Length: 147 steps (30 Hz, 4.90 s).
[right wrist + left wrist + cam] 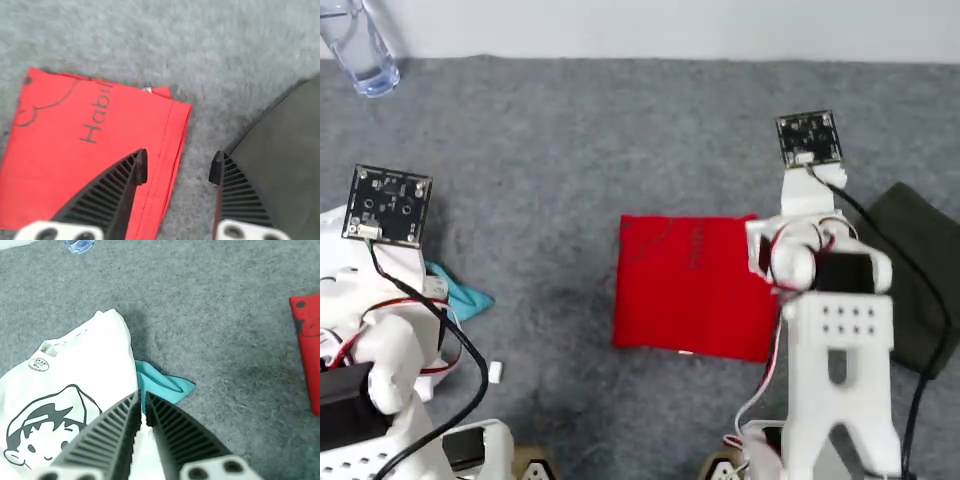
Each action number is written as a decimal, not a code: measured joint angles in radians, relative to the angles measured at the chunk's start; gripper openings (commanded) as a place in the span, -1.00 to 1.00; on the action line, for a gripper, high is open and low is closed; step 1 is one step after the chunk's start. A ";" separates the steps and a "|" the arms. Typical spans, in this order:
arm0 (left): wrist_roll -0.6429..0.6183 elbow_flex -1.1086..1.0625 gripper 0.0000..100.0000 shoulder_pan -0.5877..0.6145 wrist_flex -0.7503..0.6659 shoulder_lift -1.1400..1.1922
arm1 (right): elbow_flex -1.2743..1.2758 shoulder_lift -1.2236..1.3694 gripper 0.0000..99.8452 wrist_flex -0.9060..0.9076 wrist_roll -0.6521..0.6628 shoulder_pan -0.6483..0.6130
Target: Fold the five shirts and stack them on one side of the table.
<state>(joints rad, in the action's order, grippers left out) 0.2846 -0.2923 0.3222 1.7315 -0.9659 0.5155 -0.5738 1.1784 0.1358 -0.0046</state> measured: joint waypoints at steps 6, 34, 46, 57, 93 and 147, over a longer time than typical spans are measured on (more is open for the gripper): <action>0.000 -0.052 -0.97 0.000 0.000 0.002 | 0.000 0.207 -0.56 -0.080 0.000 0.014; 0.000 -0.055 -0.97 0.000 0.000 0.002 | -0.267 0.758 -0.95 -0.138 0.000 0.015; 0.000 -0.055 -0.97 0.000 0.000 0.002 | -0.411 0.775 -0.84 -0.103 0.132 0.046; 0.000 -0.083 -0.97 0.000 0.000 0.002 | -0.454 0.692 -0.45 0.186 0.048 -0.015; 0.000 -0.089 -0.97 0.000 0.002 0.002 | -0.233 0.859 -0.89 -0.043 -0.147 -0.094; 0.034 -0.089 -0.97 0.000 0.002 0.002 | -0.532 0.440 -0.83 0.483 -0.103 -0.132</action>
<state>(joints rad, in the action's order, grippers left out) 0.3184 -0.3813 0.3222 1.7331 -0.9643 -0.0169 -0.1335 1.6617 0.0330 -0.1366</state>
